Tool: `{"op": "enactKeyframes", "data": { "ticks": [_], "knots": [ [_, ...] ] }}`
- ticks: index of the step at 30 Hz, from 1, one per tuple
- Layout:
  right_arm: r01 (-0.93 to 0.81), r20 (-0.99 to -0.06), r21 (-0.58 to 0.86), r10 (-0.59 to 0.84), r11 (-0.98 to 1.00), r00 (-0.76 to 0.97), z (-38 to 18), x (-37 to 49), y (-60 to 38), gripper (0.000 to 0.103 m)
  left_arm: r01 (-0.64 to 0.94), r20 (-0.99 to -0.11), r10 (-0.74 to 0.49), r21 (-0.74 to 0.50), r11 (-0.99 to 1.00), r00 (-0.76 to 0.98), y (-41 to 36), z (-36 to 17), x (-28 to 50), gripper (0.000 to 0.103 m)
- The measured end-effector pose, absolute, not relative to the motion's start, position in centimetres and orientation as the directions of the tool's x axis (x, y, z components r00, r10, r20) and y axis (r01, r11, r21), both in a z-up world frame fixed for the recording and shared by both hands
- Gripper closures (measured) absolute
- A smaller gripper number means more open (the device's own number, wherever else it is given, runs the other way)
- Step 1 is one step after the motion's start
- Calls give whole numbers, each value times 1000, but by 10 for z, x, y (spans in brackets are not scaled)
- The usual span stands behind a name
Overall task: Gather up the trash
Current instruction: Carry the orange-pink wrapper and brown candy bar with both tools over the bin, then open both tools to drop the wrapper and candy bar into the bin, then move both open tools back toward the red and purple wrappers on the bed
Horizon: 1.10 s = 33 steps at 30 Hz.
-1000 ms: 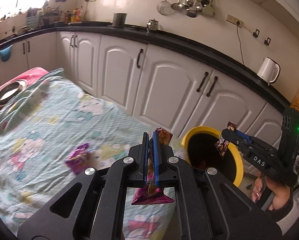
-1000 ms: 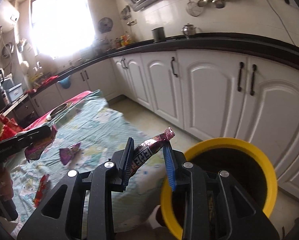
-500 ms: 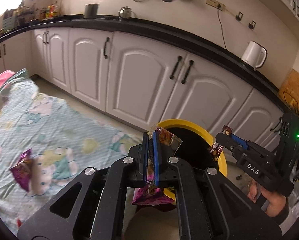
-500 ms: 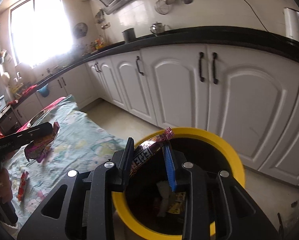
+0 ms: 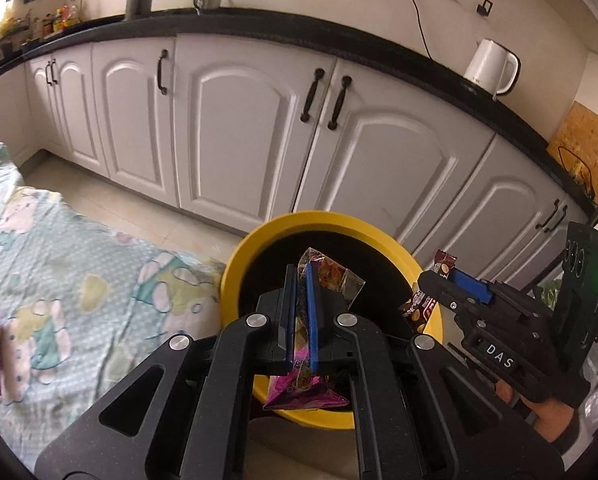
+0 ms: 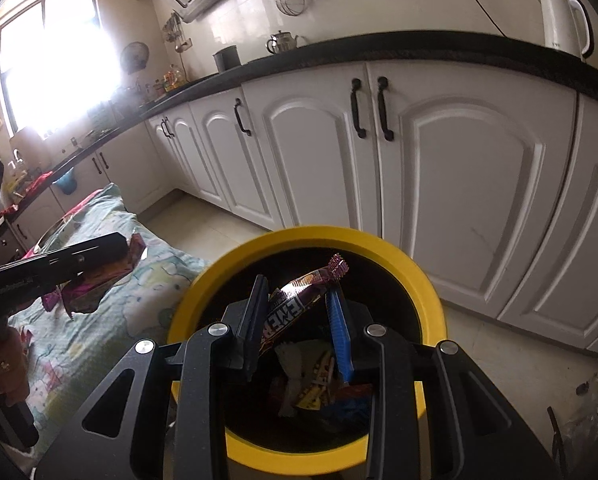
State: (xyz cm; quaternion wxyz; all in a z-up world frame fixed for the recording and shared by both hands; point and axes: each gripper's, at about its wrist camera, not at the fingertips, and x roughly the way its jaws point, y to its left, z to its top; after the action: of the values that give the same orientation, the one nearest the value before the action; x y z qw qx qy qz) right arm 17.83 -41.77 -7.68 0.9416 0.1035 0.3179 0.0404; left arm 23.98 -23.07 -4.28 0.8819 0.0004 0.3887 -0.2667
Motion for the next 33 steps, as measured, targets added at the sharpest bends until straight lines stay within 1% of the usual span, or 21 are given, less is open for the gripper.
{"op": "enactKeyframes", "data": {
  "ticks": [16, 18, 20, 21, 22, 24, 26, 27, 28, 29, 30, 31, 32, 33],
  "knots": [
    [22, -656, 224, 134, 974, 743, -112, 180, -432, 71, 483, -739, -457, -204, 852, 495, -261, -74, 255, 101],
    [30, -659, 215, 122, 976, 742, -113, 179, -433, 60, 481, -742, -455, -204, 853, 492, -261, -76, 256, 100],
    [38, -658, 217, 118, 975, 744, -114, 179, -437, 57, 474, -742, -454, -209, 855, 492, -260, -77, 257, 89],
    [46, -658, 218, 112, 975, 745, -114, 178, -439, 54, 471, -742, -454, -211, 857, 494, -260, -77, 257, 74],
    [54, -657, 216, 105, 975, 746, -113, 177, -440, 52, 470, -741, -456, -214, 856, 493, -259, -77, 258, 64],
    [70, -651, 218, 91, 973, 754, -112, 175, -444, 46, 465, -738, -450, -208, 861, 504, -257, -75, 257, 61],
    [89, -645, 219, 75, 972, 760, -111, 174, -448, 43, 459, -733, -445, -203, 865, 514, -253, -73, 255, 54],
    [95, -641, 220, 70, 971, 765, -109, 172, -448, 42, 455, -731, -442, -200, 868, 521, -251, -72, 254, 47],
    [100, -638, 218, 64, 971, 767, -108, 171, -449, 41, 450, -727, -439, -198, 871, 529, -247, -69, 253, 42],
    [105, -635, 214, 57, 971, 770, -107, 170, -449, 39, 447, -723, -437, -197, 873, 535, -244, -67, 252, 41],
    [105, -632, 213, 55, 971, 773, -106, 170, -449, 37, 439, -715, -432, -192, 878, 550, -238, -64, 250, 36],
    [105, -626, 212, 52, 972, 778, -103, 169, -448, 35, 432, -711, -426, -187, 882, 560, -234, -61, 249, 29],
    [106, -620, 209, 48, 972, 783, -102, 168, -447, 33, 422, -704, -416, -180, 889, 575, -228, -58, 247, 23],
    [104, -612, 207, 46, 973, 790, -99, 167, -445, 31, 409, -696, -404, -172, 896, 593, -222, -54, 245, 15]
  ]
}}
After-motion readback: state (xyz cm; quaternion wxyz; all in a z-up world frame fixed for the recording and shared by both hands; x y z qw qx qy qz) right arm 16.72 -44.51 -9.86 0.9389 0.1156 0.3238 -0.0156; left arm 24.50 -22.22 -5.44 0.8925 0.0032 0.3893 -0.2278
